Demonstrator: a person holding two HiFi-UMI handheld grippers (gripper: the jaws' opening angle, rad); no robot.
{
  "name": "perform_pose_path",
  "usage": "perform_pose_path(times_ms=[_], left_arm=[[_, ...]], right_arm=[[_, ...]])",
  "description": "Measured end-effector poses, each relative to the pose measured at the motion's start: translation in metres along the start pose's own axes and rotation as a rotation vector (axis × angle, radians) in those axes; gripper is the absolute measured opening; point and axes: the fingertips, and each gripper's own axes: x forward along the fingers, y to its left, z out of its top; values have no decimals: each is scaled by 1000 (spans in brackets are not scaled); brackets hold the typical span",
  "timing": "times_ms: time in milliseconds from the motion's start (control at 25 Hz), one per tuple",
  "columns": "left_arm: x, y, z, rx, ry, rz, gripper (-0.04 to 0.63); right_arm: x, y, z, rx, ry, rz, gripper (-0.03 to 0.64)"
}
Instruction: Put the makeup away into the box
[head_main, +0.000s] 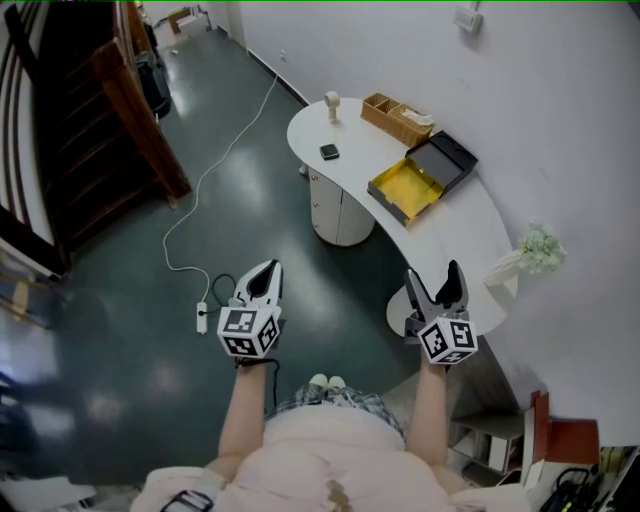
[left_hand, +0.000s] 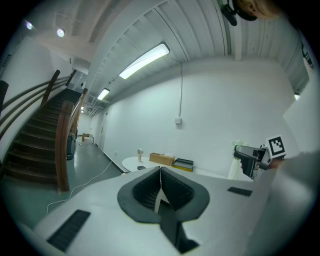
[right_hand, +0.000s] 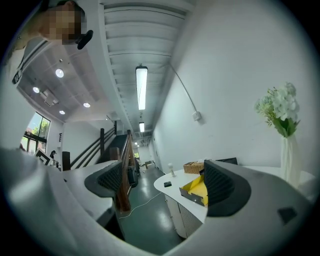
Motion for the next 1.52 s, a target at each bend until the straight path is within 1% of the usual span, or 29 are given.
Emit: perform_pose_path(times_ms=[240,360,480,720,920,1120,1280,1520], left_arm=[[3,11,-6,5,8,-31,28],[8,12,-15,1,29,-48,27],[16,12,-16,3,35,-59,28],[41,28,-8,2,17,-58,26],[69,45,-1,10,6,-50,28],[114,73,4,16,7,-28,28],[165,101,19,21,7,-14,28],[255,117,42,24,26,-53,28]], right_arm=[[-2,11,-7,-21,-2,-27,497],[-4,9,-11,-28,4,-43,497],[0,2,-14,-22,6,-60,497],[27,-8,-16,-35,3,-72,497],[65,-18,-15,-38,-10,-66,497],[123,-35,-24,-41,-9,-55,497],[179,-54,-27,-36,-7,-63,497],[248,-95,-20,-29,-4,-115,497]])
